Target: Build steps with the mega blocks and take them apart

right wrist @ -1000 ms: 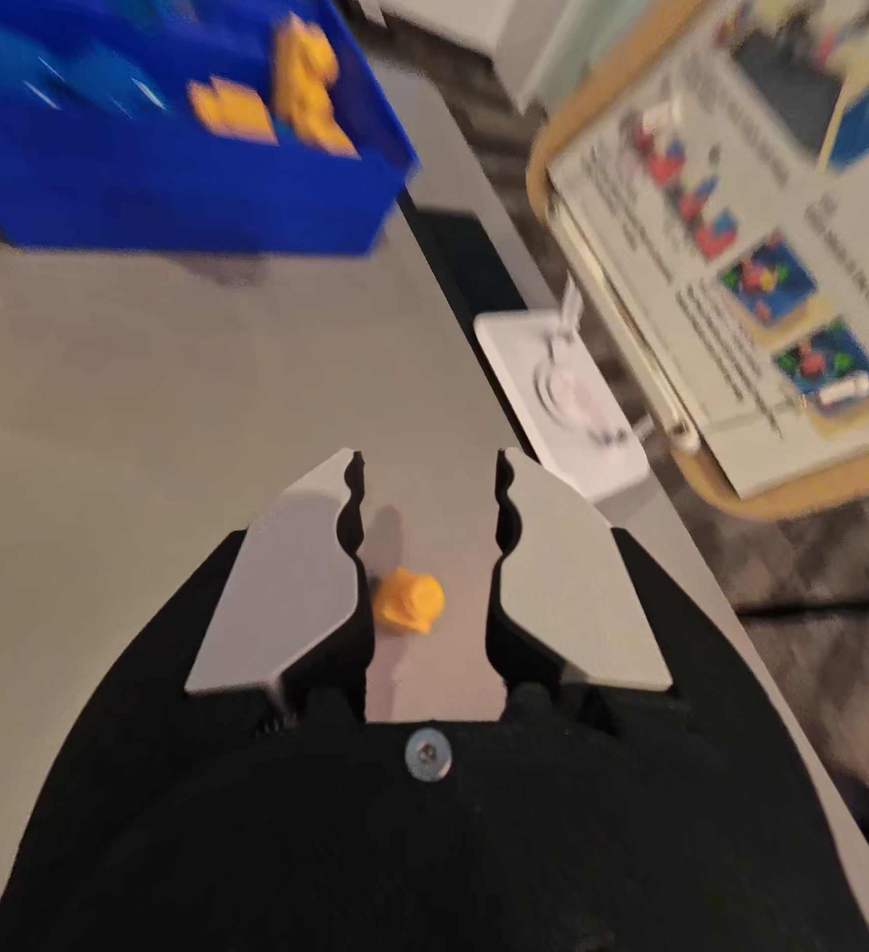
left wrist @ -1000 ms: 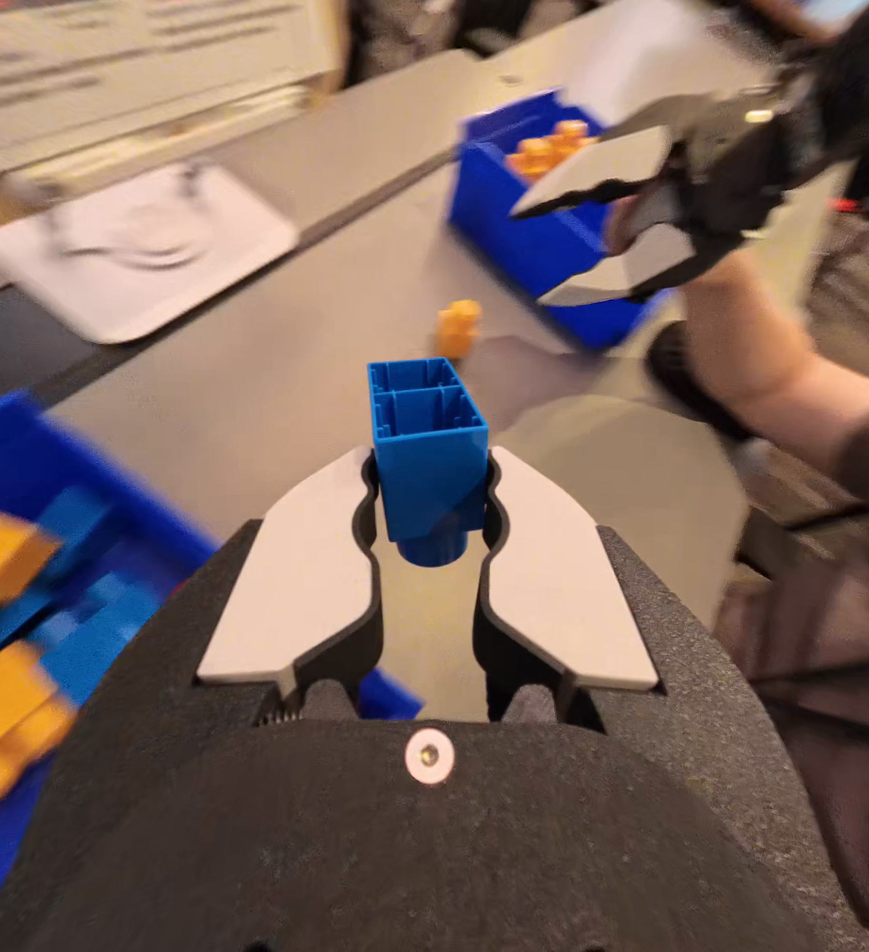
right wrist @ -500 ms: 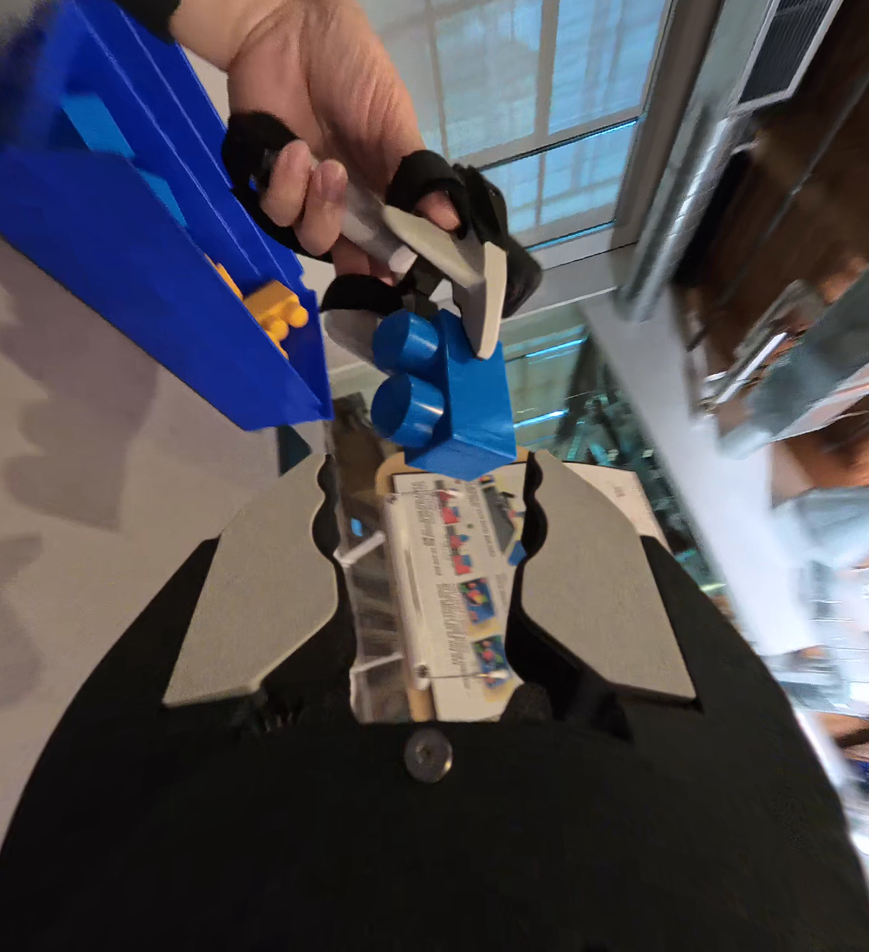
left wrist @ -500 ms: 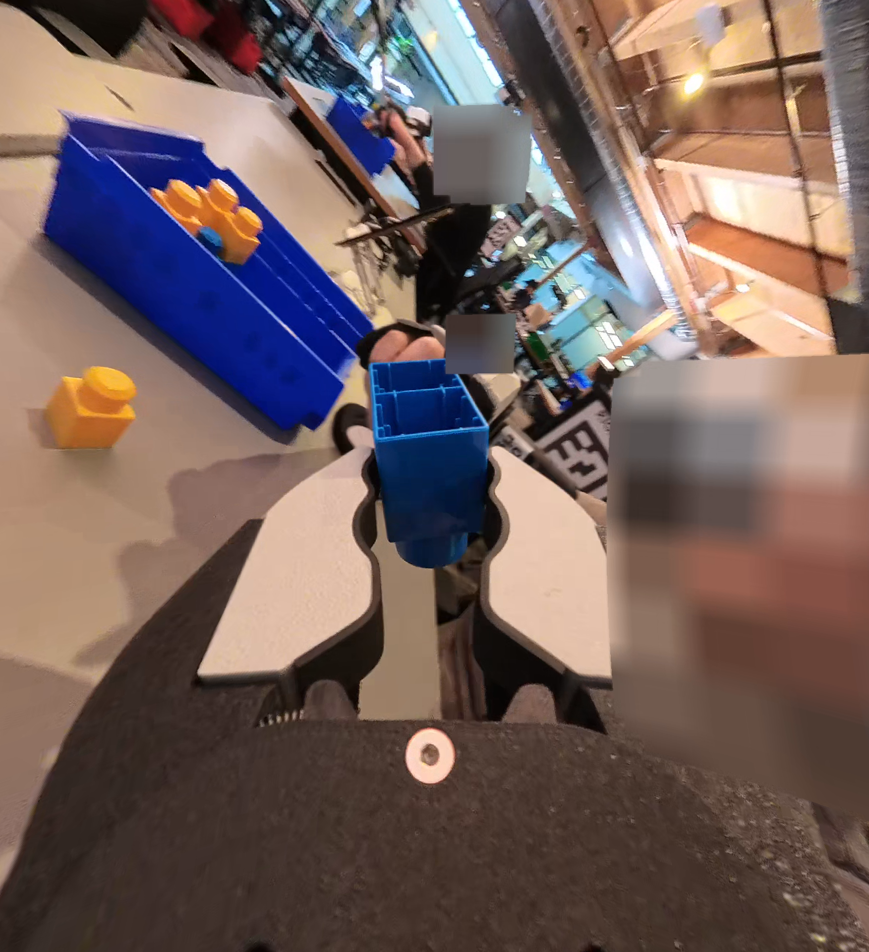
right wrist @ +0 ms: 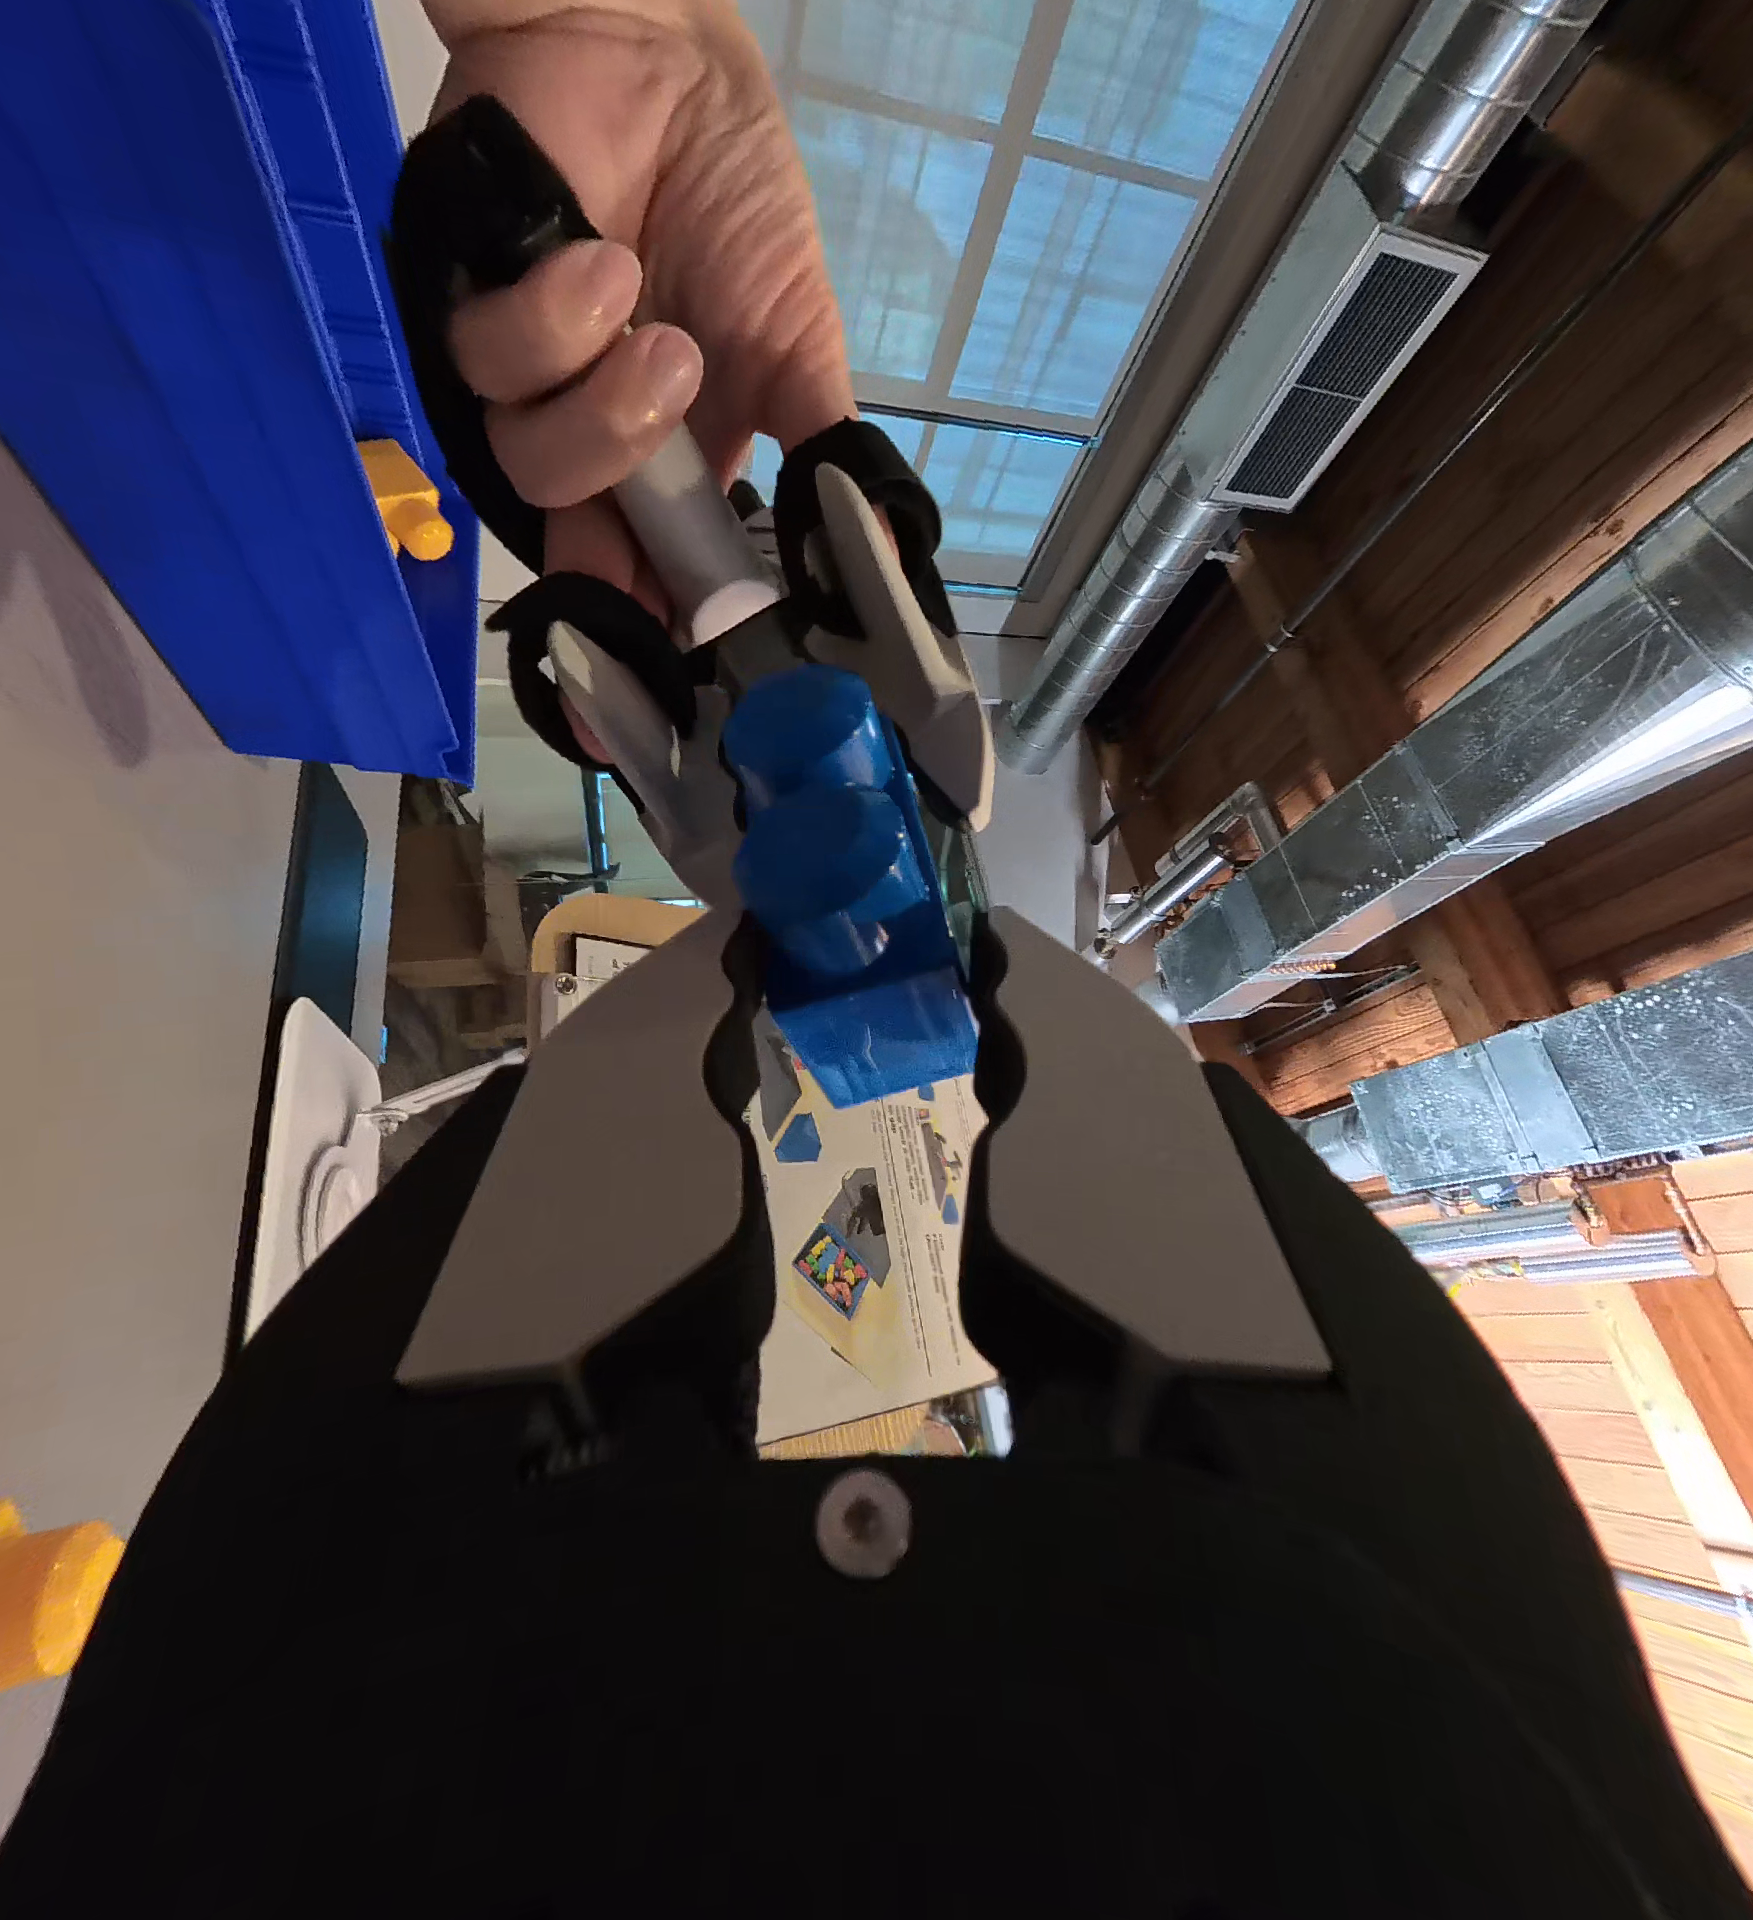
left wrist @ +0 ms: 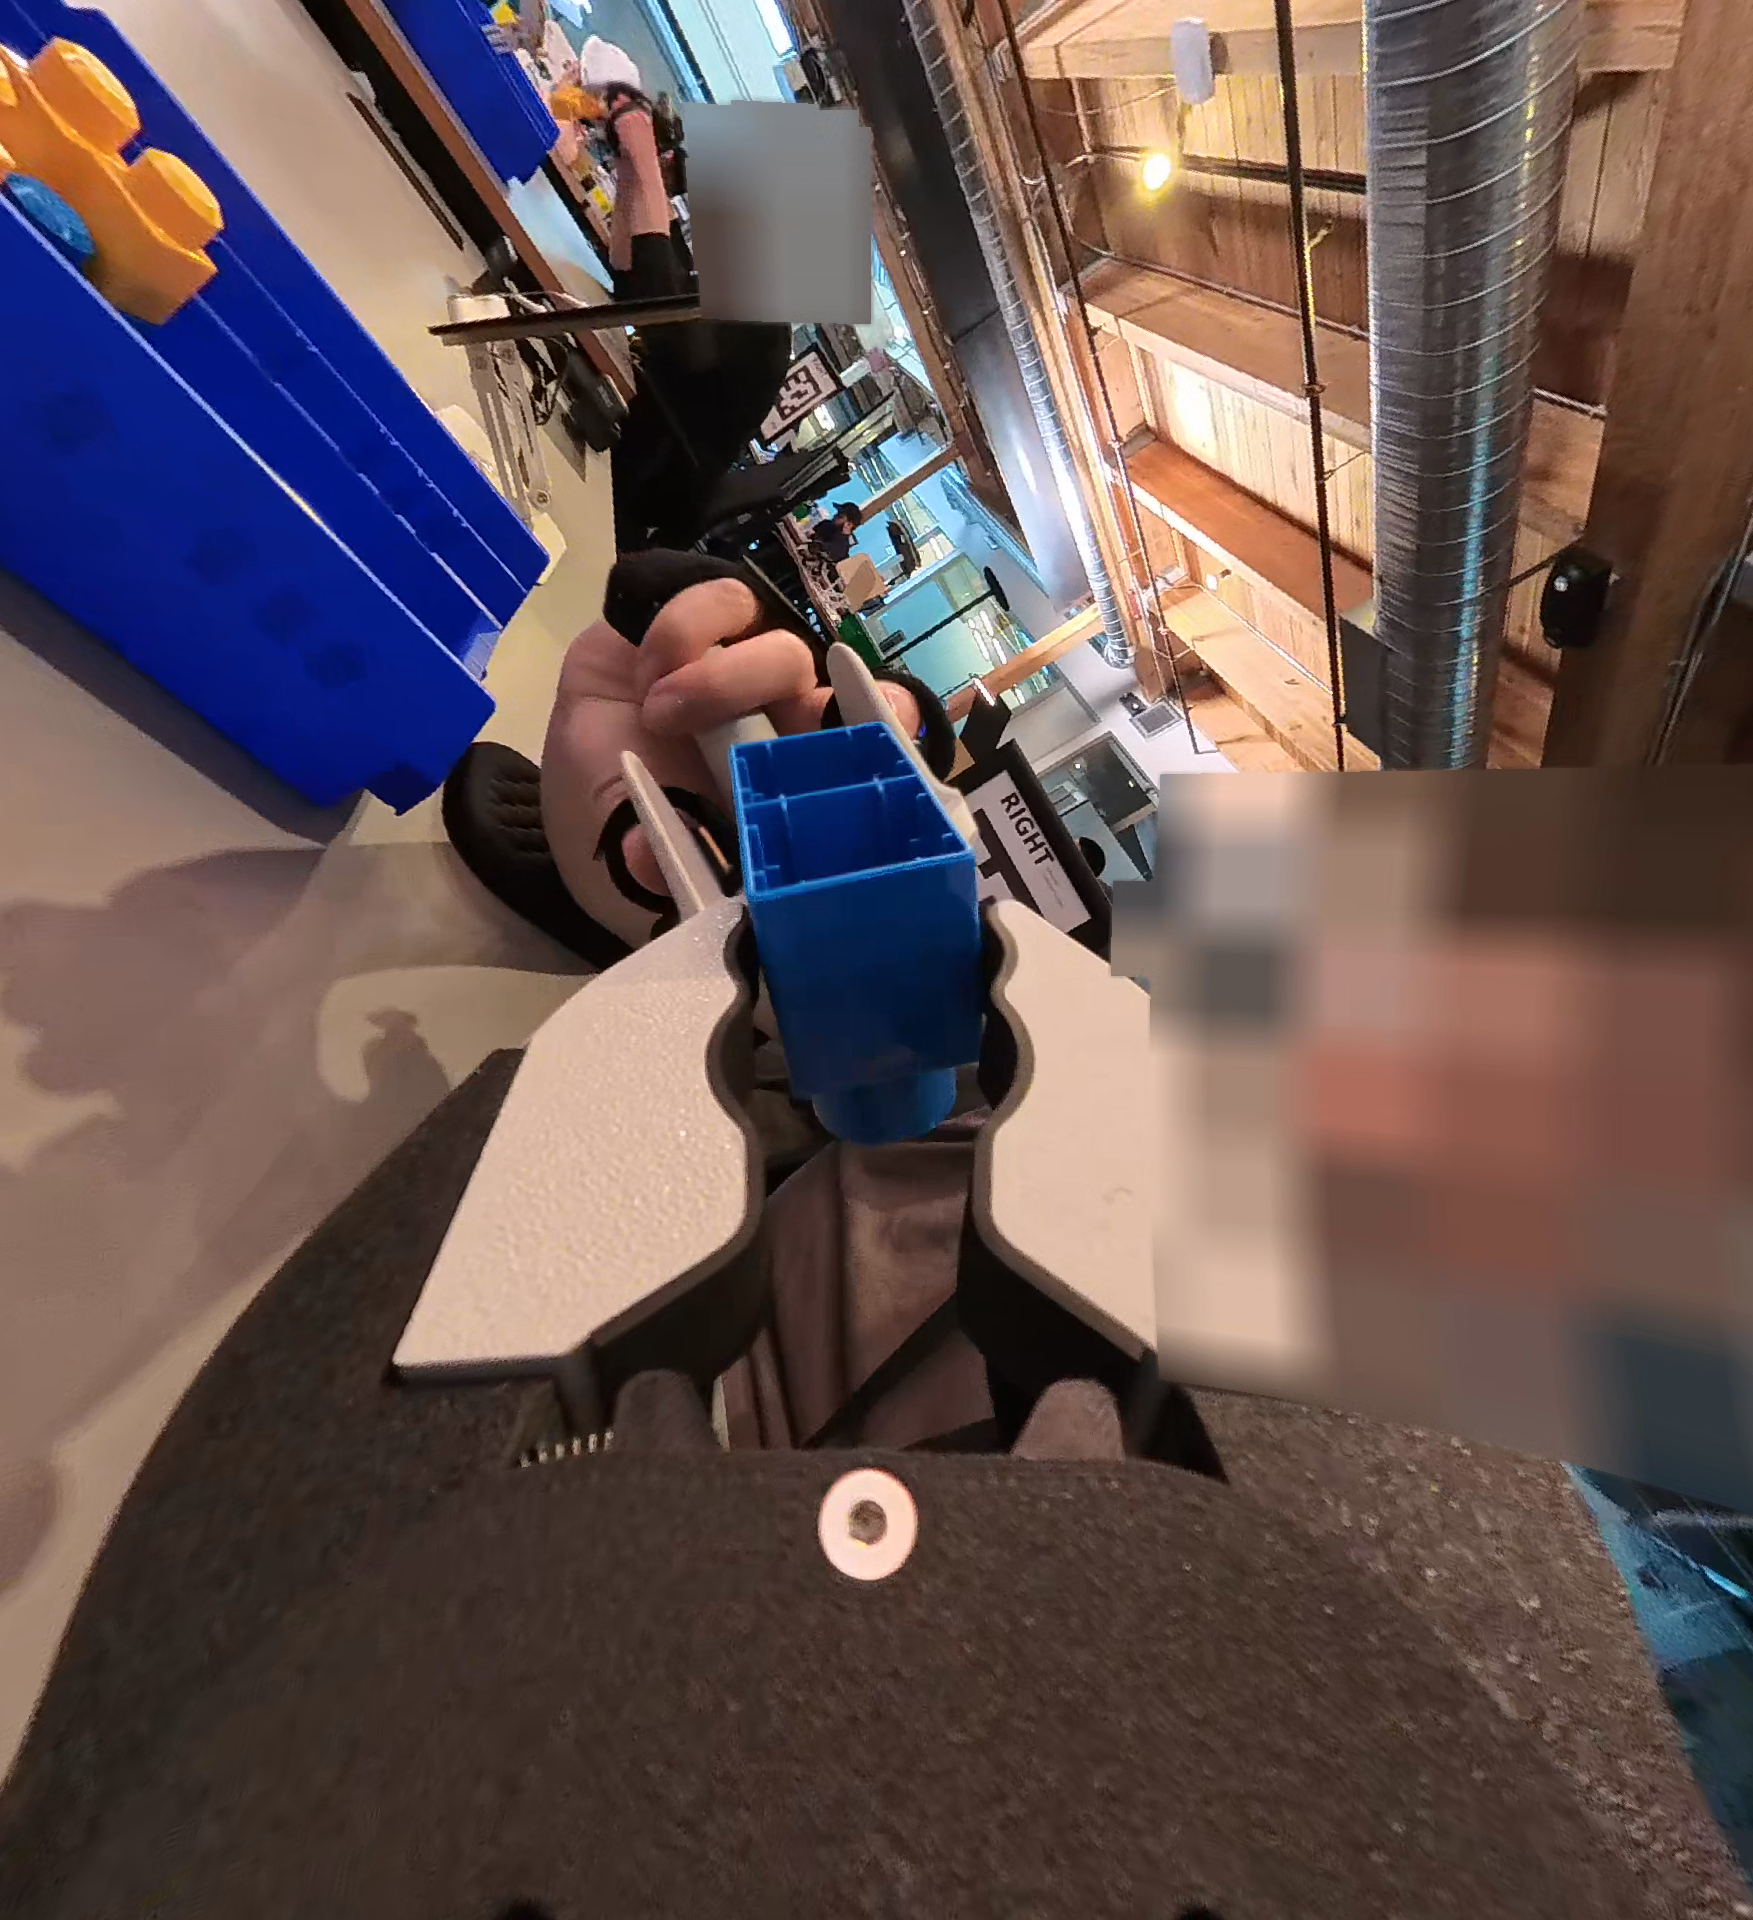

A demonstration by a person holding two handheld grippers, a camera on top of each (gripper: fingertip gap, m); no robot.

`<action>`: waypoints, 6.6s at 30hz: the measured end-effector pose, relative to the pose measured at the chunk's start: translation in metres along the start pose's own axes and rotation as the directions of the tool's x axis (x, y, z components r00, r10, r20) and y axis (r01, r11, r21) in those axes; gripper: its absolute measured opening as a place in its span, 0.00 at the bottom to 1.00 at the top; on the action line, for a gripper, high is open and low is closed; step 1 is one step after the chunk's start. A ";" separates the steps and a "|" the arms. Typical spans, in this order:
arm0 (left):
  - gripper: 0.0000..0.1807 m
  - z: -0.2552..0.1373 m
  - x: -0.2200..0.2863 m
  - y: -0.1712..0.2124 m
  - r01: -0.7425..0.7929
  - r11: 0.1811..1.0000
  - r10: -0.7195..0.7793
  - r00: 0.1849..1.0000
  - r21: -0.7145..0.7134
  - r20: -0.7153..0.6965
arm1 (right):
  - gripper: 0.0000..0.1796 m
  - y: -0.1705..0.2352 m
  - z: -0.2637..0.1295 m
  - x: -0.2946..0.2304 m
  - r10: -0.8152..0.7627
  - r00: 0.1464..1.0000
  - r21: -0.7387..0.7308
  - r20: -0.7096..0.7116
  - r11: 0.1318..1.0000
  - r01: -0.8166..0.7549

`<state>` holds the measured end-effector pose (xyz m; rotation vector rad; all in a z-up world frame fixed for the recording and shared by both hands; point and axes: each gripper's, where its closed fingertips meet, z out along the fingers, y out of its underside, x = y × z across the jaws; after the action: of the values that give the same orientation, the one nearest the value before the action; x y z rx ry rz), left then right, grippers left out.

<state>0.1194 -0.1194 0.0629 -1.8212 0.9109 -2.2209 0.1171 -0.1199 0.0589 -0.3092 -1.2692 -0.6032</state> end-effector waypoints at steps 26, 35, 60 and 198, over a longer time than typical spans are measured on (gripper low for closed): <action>0.36 -0.017 -0.003 -0.017 -0.818 0.517 0.806 0.365 -0.252 0.466 | 0.21 0.033 0.003 0.010 0.832 -0.402 -0.428 0.384 -0.225 -0.875; 0.31 0.000 -0.018 -0.012 -0.789 0.499 0.823 0.302 -0.358 0.480 | 0.21 0.021 0.005 0.002 0.805 -0.438 -0.461 0.400 -0.236 -0.855; 0.23 0.009 -0.019 -0.013 -0.789 0.538 0.800 0.365 -0.299 0.476 | 0.22 0.018 0.009 0.010 0.836 -0.373 -0.389 0.403 -0.213 -0.896; 0.23 0.019 -0.042 -0.009 -0.655 0.722 0.673 0.591 -0.222 0.444 | 0.27 0.038 0.007 0.022 0.856 -0.398 -0.448 0.331 -0.229 -0.864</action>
<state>0.1510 -0.1000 0.0339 -1.5582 1.2406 -1.1958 0.1370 -0.0910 0.0861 -1.4959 -1.0546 1.1891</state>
